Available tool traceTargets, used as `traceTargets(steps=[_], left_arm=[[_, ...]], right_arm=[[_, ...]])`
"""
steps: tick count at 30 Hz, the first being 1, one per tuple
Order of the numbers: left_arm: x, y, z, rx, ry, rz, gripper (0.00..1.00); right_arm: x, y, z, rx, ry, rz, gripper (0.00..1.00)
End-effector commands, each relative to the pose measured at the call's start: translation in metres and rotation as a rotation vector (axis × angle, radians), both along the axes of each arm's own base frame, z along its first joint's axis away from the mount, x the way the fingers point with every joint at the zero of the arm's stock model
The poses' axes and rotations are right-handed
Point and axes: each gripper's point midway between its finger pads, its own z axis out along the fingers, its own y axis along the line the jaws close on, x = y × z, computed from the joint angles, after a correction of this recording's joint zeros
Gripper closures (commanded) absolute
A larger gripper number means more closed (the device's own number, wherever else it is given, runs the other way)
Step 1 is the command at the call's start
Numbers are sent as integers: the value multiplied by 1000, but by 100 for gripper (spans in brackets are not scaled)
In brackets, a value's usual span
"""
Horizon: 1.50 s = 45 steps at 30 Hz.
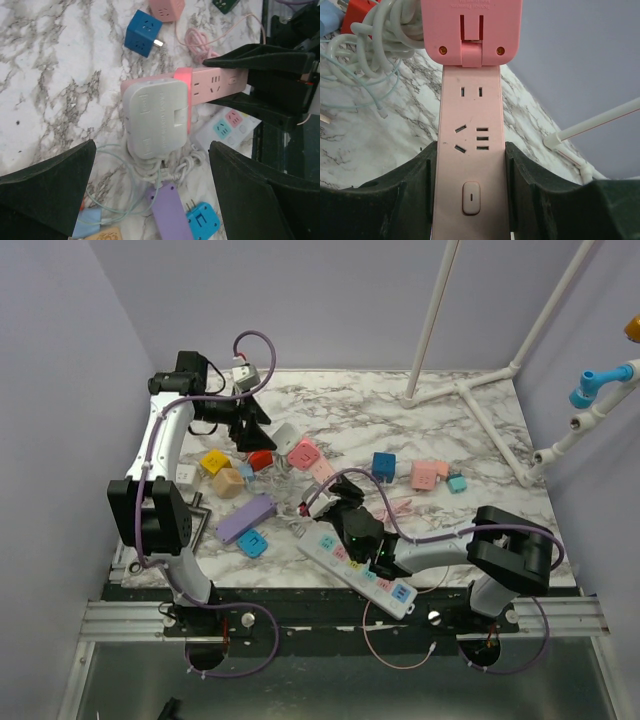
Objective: Pull the plug off the socket
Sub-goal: Remove the plug from the socket.
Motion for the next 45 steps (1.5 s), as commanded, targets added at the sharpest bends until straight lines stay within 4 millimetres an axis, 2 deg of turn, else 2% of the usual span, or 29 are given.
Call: traceTargets(steps=[1, 7, 12, 21, 25, 27, 31, 36, 38, 45], left_arm=[[-39, -15, 18, -136, 76, -143, 1], [-51, -24, 5, -127, 63, -197, 2], [-47, -26, -8, -79, -49, -176, 1], [-73, -42, -9, 25, -304, -224, 2], [-78, -41, -9, 49, -294, -207, 2], [-75, -40, -13, 75, -307, -187, 2], [-53, -38, -7, 99, -308, -52, 2], [-61, -42, 1, 112, -380, -3, 1], [-63, -45, -3, 126, -392, 14, 2], [-61, -63, 0, 102, -429, -10, 2]], right_arm=[[-3, 1, 50, 146, -138, -43, 99], [-5, 9, 58, 144, -166, -33, 99], [-9, 13, 63, 123, -200, -29, 99], [-7, 13, 61, 112, -222, -73, 99], [-7, 11, 59, 107, -227, -79, 99], [-7, 12, 60, 104, -232, -78, 99], [-7, 12, 64, 96, -248, -89, 99], [-7, 11, 63, 92, -263, -116, 99], [-8, 11, 64, 96, -276, -127, 99], [-13, 16, 63, 88, -303, -124, 99]])
